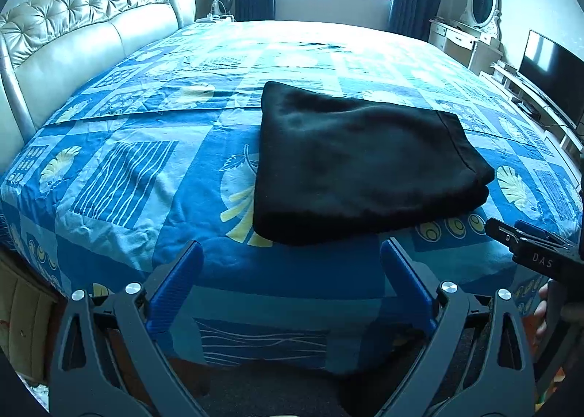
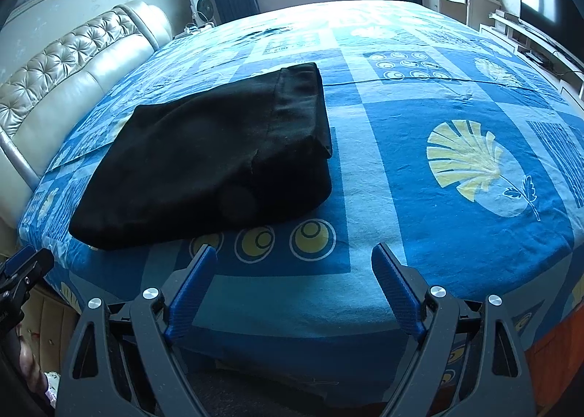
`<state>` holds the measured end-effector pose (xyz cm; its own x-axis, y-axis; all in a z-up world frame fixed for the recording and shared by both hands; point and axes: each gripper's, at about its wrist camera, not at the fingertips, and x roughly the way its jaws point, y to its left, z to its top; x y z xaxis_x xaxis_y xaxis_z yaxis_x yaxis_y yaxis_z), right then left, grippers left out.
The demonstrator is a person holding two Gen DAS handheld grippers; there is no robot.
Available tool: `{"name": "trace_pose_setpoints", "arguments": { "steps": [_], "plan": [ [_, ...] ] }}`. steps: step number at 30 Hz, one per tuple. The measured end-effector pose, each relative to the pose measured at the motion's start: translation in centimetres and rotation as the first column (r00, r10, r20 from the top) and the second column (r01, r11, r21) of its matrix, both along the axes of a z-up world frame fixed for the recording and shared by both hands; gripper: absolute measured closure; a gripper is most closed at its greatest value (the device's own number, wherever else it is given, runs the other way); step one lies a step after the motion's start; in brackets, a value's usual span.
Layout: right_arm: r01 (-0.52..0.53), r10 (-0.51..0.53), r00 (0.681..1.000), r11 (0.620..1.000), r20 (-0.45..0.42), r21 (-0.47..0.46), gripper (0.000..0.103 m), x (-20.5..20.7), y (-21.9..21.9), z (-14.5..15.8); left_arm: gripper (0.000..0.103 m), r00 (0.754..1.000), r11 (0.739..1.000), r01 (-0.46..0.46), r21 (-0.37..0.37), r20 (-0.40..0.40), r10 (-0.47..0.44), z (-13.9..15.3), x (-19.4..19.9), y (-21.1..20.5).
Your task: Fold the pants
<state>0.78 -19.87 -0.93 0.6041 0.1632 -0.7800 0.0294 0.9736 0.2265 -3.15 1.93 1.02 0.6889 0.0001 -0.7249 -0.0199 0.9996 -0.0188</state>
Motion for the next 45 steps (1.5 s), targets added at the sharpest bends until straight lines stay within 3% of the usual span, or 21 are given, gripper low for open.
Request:
{"name": "trace_pose_setpoints", "arguments": {
  "steps": [35, 41, 45],
  "plan": [
    [-0.047, 0.047, 0.998, 0.999, -0.036, -0.004, 0.017, -0.5, 1.2, -1.0, 0.002, 1.000, 0.999, 0.006, -0.047, -0.018, -0.007, 0.4, 0.3, -0.2],
    [-0.074, 0.075, 0.996, 0.997, -0.050, 0.025, 0.017, -0.3, 1.5, -1.0, 0.002, 0.992, 0.994, 0.061, -0.088, 0.114, -0.051, 3.9, 0.5, 0.1],
    [-0.111, 0.113, 0.993, 0.989, -0.024, 0.096, 0.017, 1.9, 0.6, 1.2, 0.002, 0.991, 0.999, 0.028, -0.024, 0.132, -0.024, 5.1, 4.1, 2.4]
  ]
}}
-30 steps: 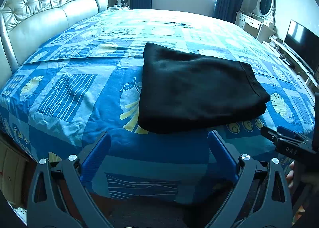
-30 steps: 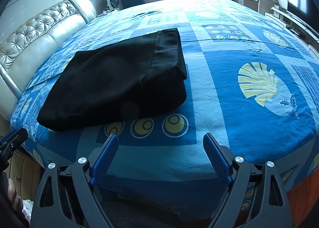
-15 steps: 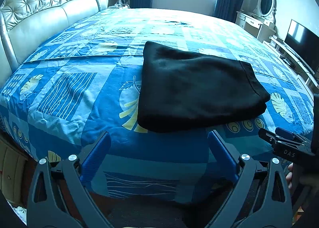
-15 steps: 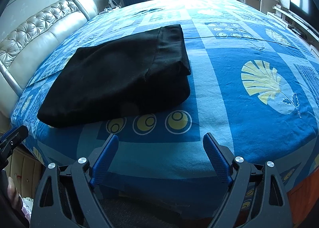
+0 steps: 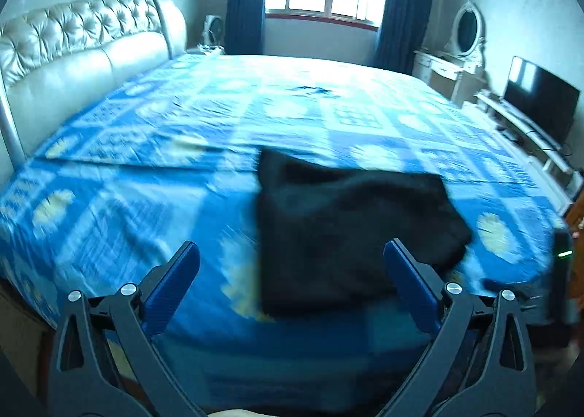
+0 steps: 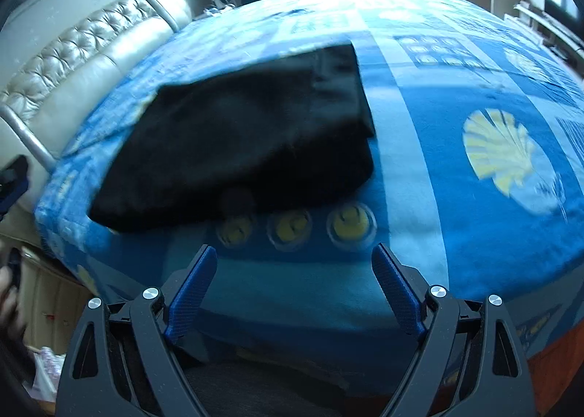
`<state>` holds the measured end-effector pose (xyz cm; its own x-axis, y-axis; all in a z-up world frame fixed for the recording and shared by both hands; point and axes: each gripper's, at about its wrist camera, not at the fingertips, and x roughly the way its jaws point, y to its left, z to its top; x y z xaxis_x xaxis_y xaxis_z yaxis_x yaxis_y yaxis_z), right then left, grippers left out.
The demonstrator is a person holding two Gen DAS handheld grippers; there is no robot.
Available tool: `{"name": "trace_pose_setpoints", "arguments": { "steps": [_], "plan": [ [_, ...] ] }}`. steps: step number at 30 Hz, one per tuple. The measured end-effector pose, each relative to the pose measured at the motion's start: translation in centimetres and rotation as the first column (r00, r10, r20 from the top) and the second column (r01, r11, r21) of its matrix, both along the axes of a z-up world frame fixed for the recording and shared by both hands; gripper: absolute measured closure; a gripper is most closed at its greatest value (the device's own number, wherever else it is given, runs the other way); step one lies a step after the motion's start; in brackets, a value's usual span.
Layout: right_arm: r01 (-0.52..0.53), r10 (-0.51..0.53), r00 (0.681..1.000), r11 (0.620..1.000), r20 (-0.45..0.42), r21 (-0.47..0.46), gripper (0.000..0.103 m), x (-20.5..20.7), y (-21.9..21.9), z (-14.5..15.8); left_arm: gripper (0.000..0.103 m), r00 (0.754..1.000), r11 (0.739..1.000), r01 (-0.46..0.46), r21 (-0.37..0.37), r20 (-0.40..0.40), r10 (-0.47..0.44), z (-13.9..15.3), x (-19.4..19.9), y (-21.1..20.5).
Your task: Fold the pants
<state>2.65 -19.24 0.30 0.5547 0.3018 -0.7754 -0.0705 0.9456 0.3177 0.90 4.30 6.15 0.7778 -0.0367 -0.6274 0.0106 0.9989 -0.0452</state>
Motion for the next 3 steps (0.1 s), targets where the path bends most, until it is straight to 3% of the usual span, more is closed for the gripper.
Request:
{"name": "trace_pose_setpoints", "arguments": {
  "steps": [3],
  "plan": [
    [-0.001, 0.002, 0.998, 1.000, 0.065, -0.021, 0.017, 4.0, -1.5, 2.3, 0.002, 0.994, 0.989, -0.111, 0.096, 0.007, 0.111, -0.7, 4.8, 3.5]
  ]
}}
